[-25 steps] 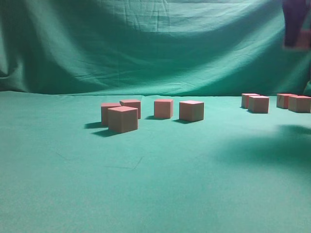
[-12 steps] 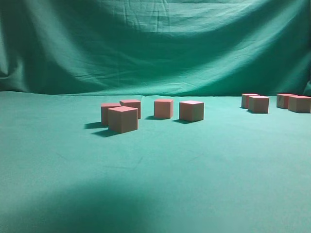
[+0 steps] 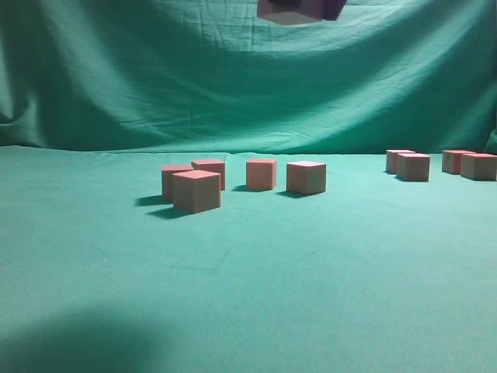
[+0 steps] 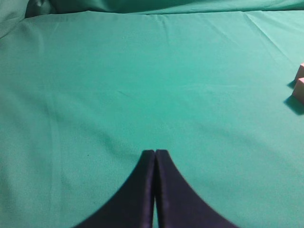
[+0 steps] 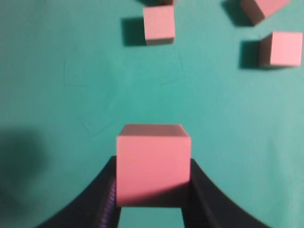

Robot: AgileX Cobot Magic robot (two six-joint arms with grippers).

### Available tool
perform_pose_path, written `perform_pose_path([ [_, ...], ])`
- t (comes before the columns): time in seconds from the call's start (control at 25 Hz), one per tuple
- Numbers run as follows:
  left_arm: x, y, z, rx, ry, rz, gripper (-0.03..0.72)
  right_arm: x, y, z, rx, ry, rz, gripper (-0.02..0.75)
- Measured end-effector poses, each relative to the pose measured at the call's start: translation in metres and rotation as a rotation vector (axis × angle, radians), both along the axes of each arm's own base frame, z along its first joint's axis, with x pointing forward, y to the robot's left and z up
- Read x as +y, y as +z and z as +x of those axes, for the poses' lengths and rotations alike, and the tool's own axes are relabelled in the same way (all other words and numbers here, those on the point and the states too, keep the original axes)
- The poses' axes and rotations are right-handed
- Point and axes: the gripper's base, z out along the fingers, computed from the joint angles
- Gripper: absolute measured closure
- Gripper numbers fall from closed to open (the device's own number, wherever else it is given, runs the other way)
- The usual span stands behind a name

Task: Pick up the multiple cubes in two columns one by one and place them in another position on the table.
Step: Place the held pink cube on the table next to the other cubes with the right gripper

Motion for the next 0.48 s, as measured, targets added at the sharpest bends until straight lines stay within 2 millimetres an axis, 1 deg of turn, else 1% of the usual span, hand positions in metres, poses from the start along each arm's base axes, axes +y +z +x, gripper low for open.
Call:
perform_pose_path([
  [0.16,0.000,0.000,0.000,0.000,0.000,0.000,0.688,0.009,-0.017,0.010,-0.023,0.081,-0.028,0.475],
  [0.48,0.000,0.000,0.000,0.000,0.000,0.000,0.688,0.025,-0.067,0.030,0.004,0.183,-0.110,0.475],
])
